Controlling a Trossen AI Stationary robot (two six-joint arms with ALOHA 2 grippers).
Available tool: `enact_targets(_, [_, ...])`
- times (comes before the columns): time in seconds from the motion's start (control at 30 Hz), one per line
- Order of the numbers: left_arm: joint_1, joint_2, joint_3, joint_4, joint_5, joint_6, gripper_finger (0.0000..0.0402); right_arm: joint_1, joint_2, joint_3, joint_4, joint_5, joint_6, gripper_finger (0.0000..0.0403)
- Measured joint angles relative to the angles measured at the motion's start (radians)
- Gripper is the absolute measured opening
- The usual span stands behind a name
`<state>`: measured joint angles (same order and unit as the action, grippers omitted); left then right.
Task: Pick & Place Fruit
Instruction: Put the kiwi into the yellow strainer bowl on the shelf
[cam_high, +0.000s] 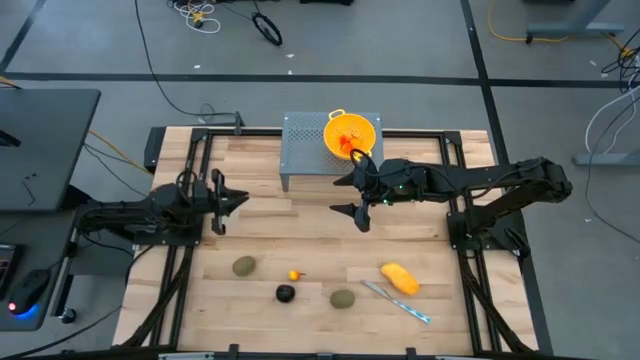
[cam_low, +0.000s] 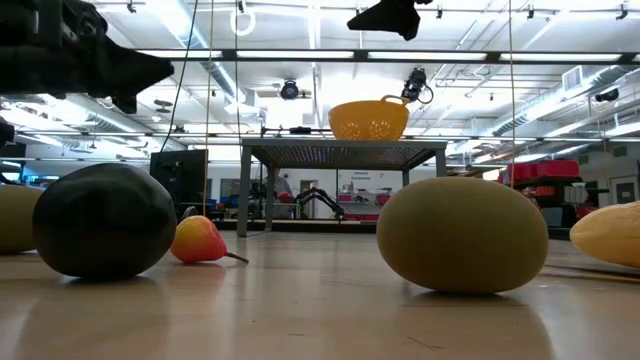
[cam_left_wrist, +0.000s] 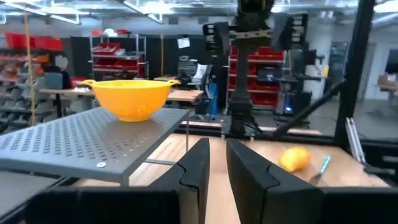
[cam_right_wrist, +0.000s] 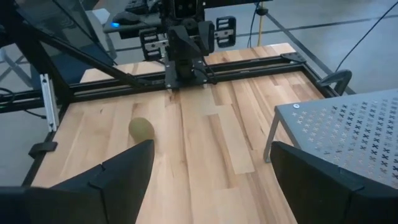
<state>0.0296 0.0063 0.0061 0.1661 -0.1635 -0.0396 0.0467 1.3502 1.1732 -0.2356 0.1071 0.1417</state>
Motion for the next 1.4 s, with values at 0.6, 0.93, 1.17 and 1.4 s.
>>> enact_targets(0.6, [0.0, 0.005, 0.085, 0.047, 0.001, -0.299, 0.0097, 0.0, 0.0, 0.0, 0.015, 0.023, 0.0, 0.0332])
enact_targets(0.93, [0.0, 0.119, 0.231, -0.029, -0.003, -0.298, 0.0204, 0.0, -0.052, 0.0, 0.013, 0.081, 0.017, 0.0332])
enact_targets(1.17, [0.0, 0.229, 0.378, -0.182, 0.003, -0.275, 0.0228, 0.0, -0.146, 0.0, -0.052, 0.116, 0.001, 0.0332])
enact_targets(1.4, [0.0, 0.336, 0.539, -0.307, 0.032, -0.211, 0.0228, 0.0, -0.238, 0.0, -0.184, 0.187, -0.016, 0.0332])
